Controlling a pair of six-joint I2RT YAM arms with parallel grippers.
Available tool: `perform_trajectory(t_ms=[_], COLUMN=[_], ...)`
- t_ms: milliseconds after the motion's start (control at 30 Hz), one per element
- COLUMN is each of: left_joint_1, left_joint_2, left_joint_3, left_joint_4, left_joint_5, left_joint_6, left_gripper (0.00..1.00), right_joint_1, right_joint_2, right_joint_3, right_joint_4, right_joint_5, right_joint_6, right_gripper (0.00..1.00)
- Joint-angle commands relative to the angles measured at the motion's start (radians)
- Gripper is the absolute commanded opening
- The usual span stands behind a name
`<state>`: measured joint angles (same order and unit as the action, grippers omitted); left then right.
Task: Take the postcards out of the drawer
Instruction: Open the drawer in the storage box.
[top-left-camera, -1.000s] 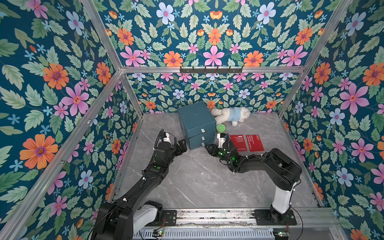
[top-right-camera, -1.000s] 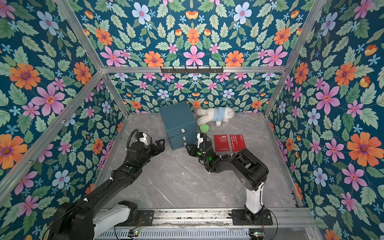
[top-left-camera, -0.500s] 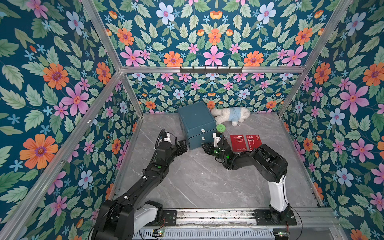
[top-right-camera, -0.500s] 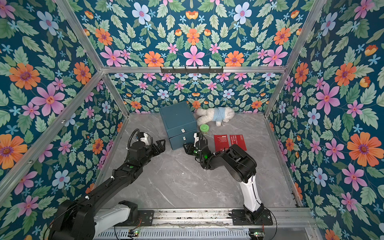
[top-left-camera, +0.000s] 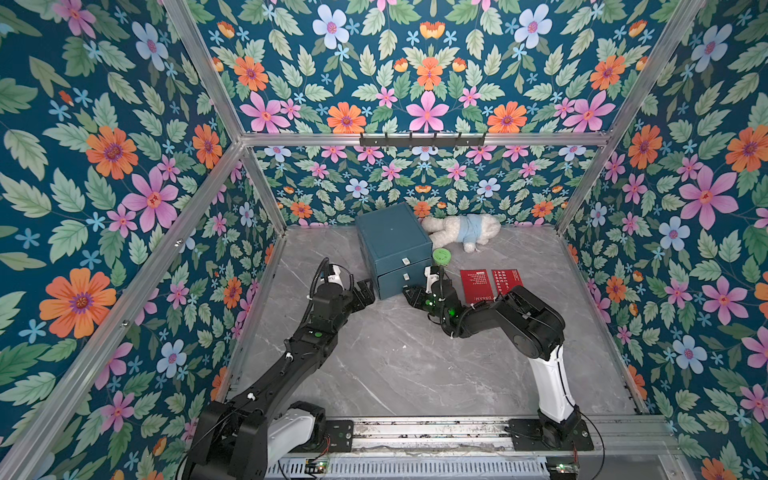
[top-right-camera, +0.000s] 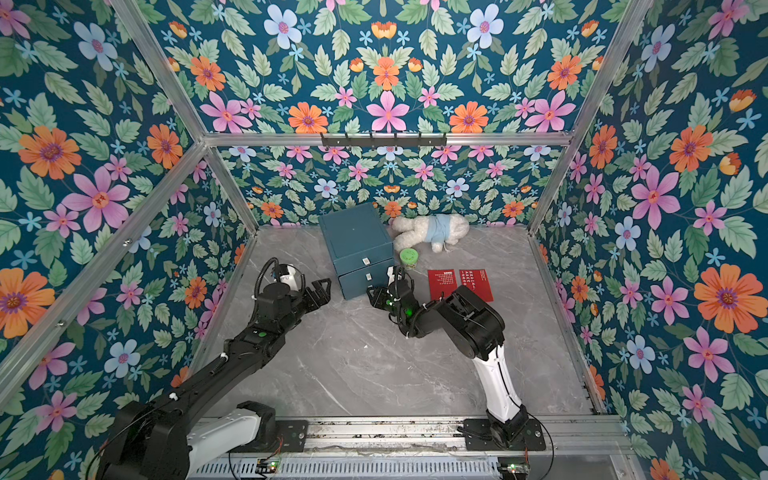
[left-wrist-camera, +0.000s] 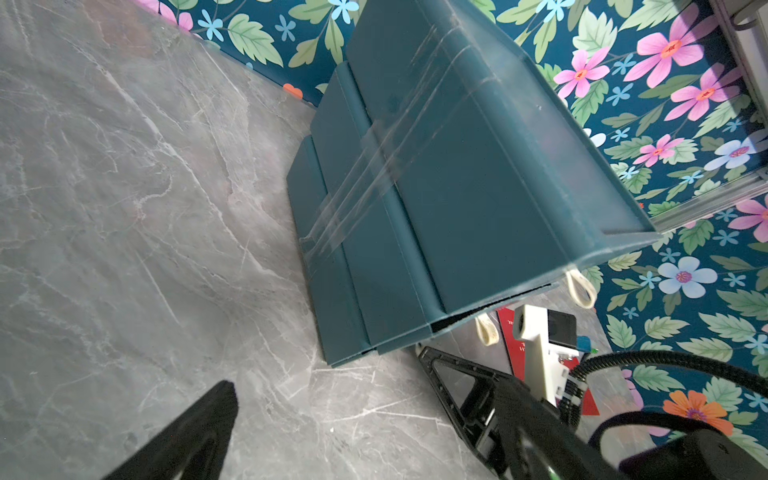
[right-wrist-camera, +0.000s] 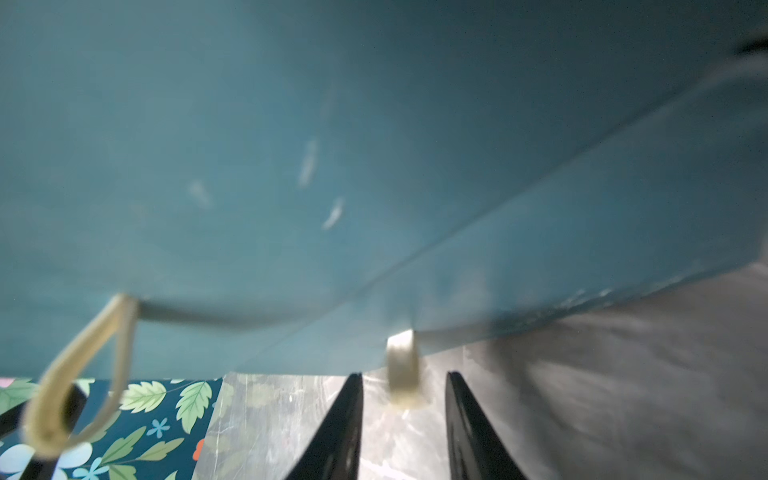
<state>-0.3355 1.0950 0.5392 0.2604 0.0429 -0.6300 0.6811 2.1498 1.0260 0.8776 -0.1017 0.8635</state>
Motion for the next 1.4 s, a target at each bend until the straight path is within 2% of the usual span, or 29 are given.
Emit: perform_trajectory(t_ms=[0,167,300,367,800,1367], left_joint_1=[0.001,0.0,0.0,0.001,-0.001,-0.003], left_joint_2=[-0.006,-0.008,-0.004,-0.004,0.019,0.004], left_joint_3=[0.001,0.001,0.0,0.001,-0.042,-0.077], left_joint_4=[0.015,0.016,0.017,0.018,0.079,0.076], left_joint_5=[-0.006,-0.008,-0.006,-0.004,0.067,0.098], left_joint_6=[-0.004,-0.007,-0.01,-0.011,-0.062,-0.095], left_gripper=[1.0,1.0,1.0,1.0,0.99,0.98], right_joint_1=[0.001,-0.004,-0.003,-0.003,0.016,0.084], right_joint_2=[0.006,0.006,0.006,0.002,-0.115,-0.322], right_joint_3=[0.009,0.012,0.017,0.013,-0.15,-0.418], right_joint_4=[0.022,0.035,0.047,0.049,0.11,0.076], right_joint_5=[0.008,0.016,0.009,0.007,0.01,0.023], right_joint_6=[0.014,0.011,0.009,0.008,0.0,0.029], right_gripper=[0.38,0.37,0.1,0.0,0.0,0.0])
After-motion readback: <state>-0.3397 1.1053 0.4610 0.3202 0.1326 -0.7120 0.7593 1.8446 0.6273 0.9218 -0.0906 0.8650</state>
